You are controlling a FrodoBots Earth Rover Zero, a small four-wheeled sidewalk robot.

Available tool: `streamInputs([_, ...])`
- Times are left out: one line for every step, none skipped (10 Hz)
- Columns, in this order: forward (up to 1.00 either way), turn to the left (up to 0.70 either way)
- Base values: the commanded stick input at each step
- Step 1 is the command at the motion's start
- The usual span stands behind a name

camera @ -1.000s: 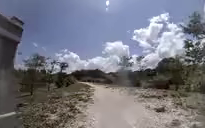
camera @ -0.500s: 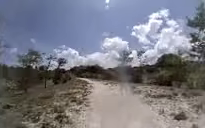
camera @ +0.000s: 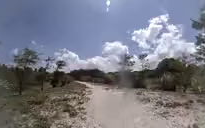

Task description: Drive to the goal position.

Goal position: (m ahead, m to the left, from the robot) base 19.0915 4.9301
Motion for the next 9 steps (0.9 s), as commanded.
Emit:
streamInputs([0.85,-0.01])
streamInputs([0.85,-0.01])
streamInputs([0.85,-0.01])
streamInputs([0.85,-0.01])
streamInputs([0.85,-0.01])
streamInputs([0.85,-0.01])
streamInputs([0.85,-0.01])
streamInputs([0.85,-0.01])
streamInputs([0.85,-0.01])
